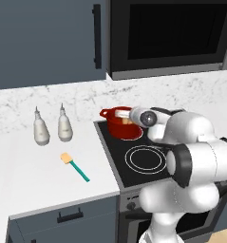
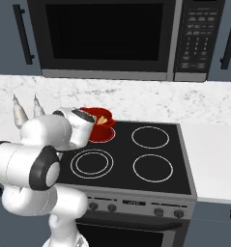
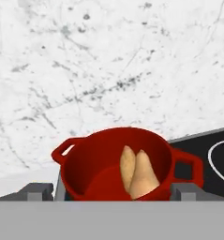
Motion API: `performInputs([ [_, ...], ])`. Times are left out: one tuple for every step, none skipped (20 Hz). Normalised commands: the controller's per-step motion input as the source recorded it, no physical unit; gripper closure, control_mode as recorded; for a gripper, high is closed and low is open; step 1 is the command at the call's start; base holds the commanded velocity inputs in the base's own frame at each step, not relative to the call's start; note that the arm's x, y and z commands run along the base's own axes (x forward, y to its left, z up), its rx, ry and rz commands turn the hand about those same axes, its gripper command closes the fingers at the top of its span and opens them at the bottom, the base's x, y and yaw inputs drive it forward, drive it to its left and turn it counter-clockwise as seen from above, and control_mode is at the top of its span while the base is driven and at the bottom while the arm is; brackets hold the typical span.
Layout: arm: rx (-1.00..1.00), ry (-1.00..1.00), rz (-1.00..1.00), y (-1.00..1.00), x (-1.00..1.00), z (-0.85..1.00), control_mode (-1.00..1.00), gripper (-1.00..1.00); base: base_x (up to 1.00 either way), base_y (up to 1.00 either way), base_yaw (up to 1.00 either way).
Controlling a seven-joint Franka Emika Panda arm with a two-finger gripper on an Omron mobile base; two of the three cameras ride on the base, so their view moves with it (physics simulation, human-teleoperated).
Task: Put the potato and squash in the pot. Retrieve the spatula and lightly stir the vegetables in the pot.
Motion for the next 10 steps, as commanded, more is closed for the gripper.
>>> performInputs([
  [0.06,0.00,0.02,0.33,-0.78,1.00,-1.00,-1.00,0.00,0.00,0.00],
  [0.06,0.00,0.02,0.32,-0.84,1.00,-1.00,-1.00,0.00,0.00,0.00],
  [0.05,0.00,0.03,0.34,-0.86,1.00,-1.00,-1.00,0.00,0.00,0.00],
  [0.04,0.05,0.04,0.41,-0.84,1.00,-1.00,-1.00,0.00,0.00,0.00],
  [0.03,0.13,0.05,0.45,-0.79,1.00,-1.00,-1.00,0.00,0.00,0.00],
  [0.03,0.20,0.05,0.48,-0.75,1.00,-1.00,-1.00,0.00,0.00,0.00],
  [0.03,0.27,0.05,0.52,-0.70,1.00,-1.00,-1.00,0.00,0.00,0.00],
  [0.03,0.31,0.05,0.56,-0.66,1.00,-1.00,-1.00,0.00,0.00,0.00],
  [0.03,0.33,0.04,0.59,-0.66,1.00,-1.00,-1.00,0.00,0.00,0.00],
  [0.02,0.35,0.04,0.61,-0.62,1.00,-1.00,-1.00,0.00,0.00,0.00],
])
